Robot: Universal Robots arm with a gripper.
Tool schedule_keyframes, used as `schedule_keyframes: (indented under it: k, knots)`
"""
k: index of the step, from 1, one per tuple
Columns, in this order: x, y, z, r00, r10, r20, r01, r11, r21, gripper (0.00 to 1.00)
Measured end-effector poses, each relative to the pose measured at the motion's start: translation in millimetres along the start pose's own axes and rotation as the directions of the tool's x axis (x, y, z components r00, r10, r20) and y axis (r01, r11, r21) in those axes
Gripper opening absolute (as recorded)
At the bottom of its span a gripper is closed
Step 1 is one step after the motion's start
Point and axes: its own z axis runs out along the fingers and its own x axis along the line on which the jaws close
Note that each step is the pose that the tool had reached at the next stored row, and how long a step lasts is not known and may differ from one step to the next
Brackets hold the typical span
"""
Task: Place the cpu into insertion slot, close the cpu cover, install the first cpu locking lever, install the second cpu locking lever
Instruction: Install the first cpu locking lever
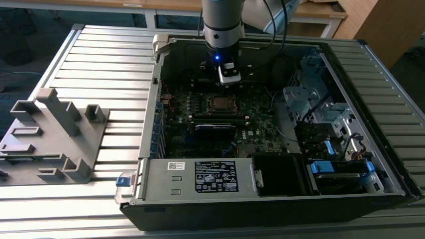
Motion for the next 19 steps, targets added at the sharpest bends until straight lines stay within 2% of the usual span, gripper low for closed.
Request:
schedule_keyframes:
  k: [11,15,19]
  knots:
    - [3.5,2.0,0.8,0.9999,0.013,0.0015,-0.013,0.9999,0.0011,0.11]
    - [3.8,2.4,1.3,0.9996,0.029,0.0033,-0.029,0.9996,0.0027,0.11]
    - [3.7,2.5,1.6,0.9996,0.029,0.0047,-0.029,0.9996,0.0052,0.11]
